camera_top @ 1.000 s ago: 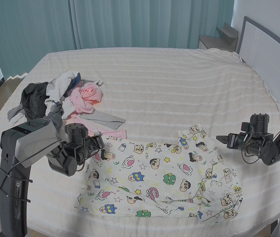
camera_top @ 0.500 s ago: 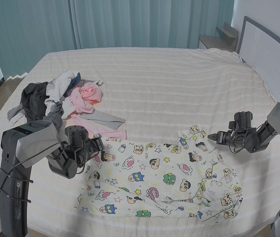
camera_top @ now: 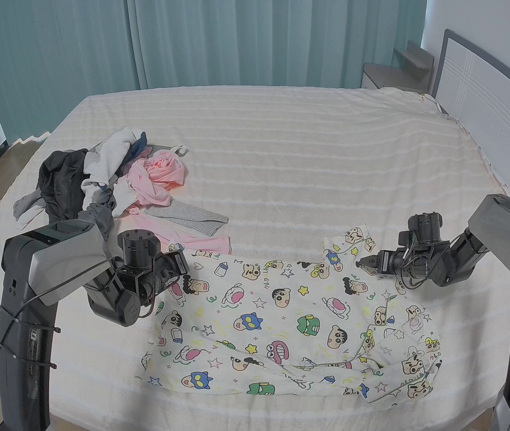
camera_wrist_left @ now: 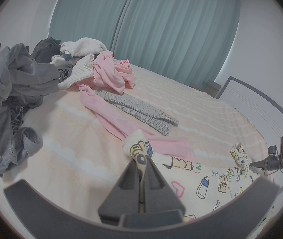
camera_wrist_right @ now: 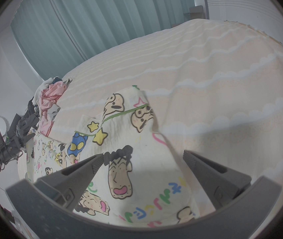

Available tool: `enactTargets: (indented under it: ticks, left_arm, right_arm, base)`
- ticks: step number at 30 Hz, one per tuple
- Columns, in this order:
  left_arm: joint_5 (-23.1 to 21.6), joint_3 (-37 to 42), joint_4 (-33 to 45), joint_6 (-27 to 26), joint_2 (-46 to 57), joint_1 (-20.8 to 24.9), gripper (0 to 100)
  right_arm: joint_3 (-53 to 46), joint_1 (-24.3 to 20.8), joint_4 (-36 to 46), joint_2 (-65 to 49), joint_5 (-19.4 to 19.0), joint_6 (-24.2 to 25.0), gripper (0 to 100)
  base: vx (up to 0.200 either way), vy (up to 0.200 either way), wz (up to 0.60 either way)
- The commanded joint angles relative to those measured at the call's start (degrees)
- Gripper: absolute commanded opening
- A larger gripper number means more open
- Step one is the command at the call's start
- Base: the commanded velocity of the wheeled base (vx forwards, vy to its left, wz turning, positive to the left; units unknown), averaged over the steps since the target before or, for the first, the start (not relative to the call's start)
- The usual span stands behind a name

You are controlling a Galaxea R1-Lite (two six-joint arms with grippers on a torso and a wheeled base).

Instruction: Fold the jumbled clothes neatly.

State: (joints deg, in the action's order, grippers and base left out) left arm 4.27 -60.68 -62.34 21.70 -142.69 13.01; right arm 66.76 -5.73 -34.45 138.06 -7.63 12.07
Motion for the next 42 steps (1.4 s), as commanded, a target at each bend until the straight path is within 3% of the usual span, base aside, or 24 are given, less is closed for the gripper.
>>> enactTargets:
  ticks: [1, 17, 24, 32, 42]
  left_arm:
    - [0.0, 0.0, 0.0, 0.0, -0.1, 0.0, 0]
    - [0.0, 0.0, 0.0, 0.0, -0.1, 0.0, 0]
    - [0.0, 0.0, 0.0, 0.0, -0.1, -0.1, 0]
    - [0.0, 0.0, 0.0, 0.0, -0.6, -0.1, 0]
    - [0.0, 0.0, 0.0, 0.0, -0.5, -0.2, 0]
  right_arm:
    - [0.0, -0.3, -0.4, 0.0, 0.0, 0.0, 100]
    - [-2.4, -1.1, -1.1, -2.4, -1.0, -0.7, 100]
    - [-4.3, -1.3, -1.8, -0.2, -1.0, -4.8, 100]
    - [-6.8, -3.7, -5.6, -2.5, -3.7, -4.6, 100]
    - [-4.3, -3.0, -5.8, -0.2, -3.0, -4.3, 100]
  base:
    - [0.000, 0.000, 0.00]
    - [0.000, 0.000, 0.00]
    - [0.000, 0.000, 0.00]
    - [0.000, 0.000, 0.00]
    - [0.000, 0.000, 0.00]
